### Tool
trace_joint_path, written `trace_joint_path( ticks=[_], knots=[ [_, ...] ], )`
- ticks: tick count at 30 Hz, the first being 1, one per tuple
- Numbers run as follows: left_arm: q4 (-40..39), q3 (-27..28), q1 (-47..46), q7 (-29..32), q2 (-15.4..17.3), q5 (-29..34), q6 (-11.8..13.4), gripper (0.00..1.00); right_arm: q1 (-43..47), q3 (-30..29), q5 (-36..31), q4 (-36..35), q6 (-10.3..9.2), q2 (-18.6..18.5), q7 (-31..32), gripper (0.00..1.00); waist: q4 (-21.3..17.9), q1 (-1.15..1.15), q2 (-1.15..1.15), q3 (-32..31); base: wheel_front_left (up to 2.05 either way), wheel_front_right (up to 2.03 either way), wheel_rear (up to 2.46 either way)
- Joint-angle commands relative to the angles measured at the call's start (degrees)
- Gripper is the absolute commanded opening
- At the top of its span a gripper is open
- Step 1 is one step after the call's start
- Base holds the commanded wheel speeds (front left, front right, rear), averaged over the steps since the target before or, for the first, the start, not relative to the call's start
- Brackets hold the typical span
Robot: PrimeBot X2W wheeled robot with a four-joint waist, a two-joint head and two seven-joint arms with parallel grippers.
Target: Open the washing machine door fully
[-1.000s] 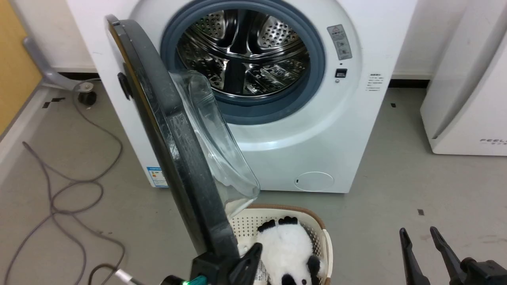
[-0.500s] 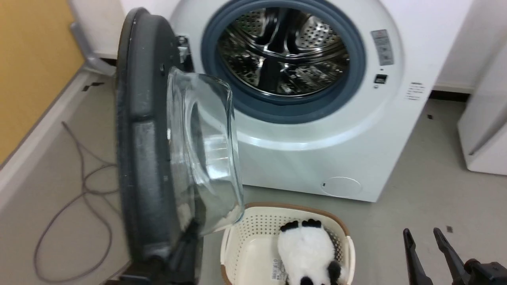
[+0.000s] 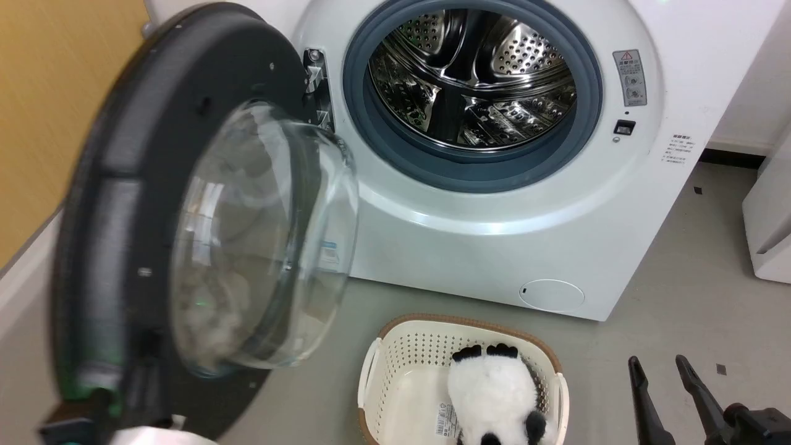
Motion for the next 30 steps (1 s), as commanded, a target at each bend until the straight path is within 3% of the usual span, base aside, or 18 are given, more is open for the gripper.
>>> trace_joint_path(
  ticks=[1,9,18,24,30],
  knots=[
    [1.7,2.7,-1.0,-1.0,1.2,-1.5,0.1,0.00,-0.4,0.0,-0.1,0.1,0.05,0.2,0.0,1.00,-0.1,0.00,0.00,0.0,0.00,0.00,0.00],
    [12.7,12.0,-6.3,-5.0,5.1,-7.8,-2.7,0.00,-0.3,0.1,-0.1,0.0,0.05,0.2,0.2,1.00,-1.5,0.00,0.00,0.2,0.00,0.00,0.00],
    [28.7,17.4,-12.9,-9.6,8.8,-11.1,-6.6,0.00,-0.2,-0.1,-0.3,-0.4,0.05,0.2,0.4,1.00,-3.1,0.00,0.00,0.2,0.00,0.00,0.00],
    [37.7,18.8,-15.6,-11.1,8.7,-11.4,-8.9,0.00,0.1,-0.3,-0.1,-0.6,0.05,0.2,0.7,1.00,-3.7,0.00,0.00,0.0,0.00,0.00,0.00],
    [40.4,19.6,-16.3,-11.5,7.6,-10.0,-10.5,0.00,0.0,-0.5,-0.2,-0.9,0.05,0.2,1.1,1.00,-4.3,0.00,0.00,-0.2,0.00,0.00,0.00]
  ],
)
